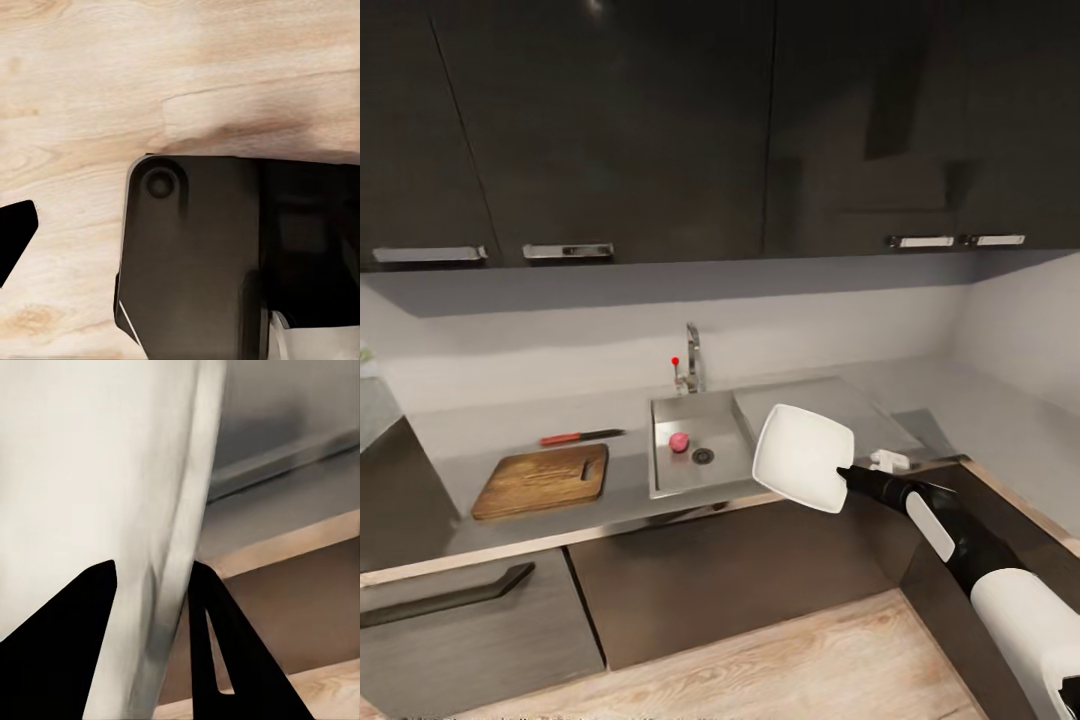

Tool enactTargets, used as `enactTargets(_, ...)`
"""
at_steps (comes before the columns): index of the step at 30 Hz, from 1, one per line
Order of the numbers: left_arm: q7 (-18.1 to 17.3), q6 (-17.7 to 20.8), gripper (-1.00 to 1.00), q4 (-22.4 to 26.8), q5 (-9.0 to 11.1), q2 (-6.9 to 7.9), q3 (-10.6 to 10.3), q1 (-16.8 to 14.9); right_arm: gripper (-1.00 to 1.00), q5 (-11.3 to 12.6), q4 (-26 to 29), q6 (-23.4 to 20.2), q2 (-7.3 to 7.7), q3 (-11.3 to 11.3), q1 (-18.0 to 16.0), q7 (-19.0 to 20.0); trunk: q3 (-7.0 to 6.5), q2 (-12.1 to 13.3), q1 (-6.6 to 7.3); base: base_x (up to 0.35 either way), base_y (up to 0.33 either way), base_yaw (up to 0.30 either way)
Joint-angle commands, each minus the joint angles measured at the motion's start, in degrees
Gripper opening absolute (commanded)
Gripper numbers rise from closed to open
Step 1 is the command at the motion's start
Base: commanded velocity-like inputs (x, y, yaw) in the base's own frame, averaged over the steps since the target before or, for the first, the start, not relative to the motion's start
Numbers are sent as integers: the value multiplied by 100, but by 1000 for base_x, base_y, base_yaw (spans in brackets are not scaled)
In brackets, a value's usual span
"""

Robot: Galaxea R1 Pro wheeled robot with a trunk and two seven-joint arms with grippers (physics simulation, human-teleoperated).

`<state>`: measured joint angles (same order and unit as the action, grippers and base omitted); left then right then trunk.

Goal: In the kitchen, take the Vidalia onion out of the sink, dice it on the chopping board with the paring knife, put the diced onion into the bowl on the countertop, then place both the paring knife and the chopping board into the sink.

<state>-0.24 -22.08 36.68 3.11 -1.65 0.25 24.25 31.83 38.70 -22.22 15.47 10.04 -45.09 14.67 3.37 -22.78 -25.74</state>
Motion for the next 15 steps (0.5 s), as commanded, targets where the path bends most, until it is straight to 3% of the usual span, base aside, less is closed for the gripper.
enactTargets(1, -3, -7, 100, 6, 31, -2, 2, 1, -100, 29, 6, -14, 8, 20, -7, -8, 12, -13, -4, -22, 187, 49)
enactTargets(15, -3, -7, 100, 6, 31, -2, 2, 1, -100, -291, 24, -32, 37, 34, -5, -9, 12, -13, -4, -3, 171, 6)
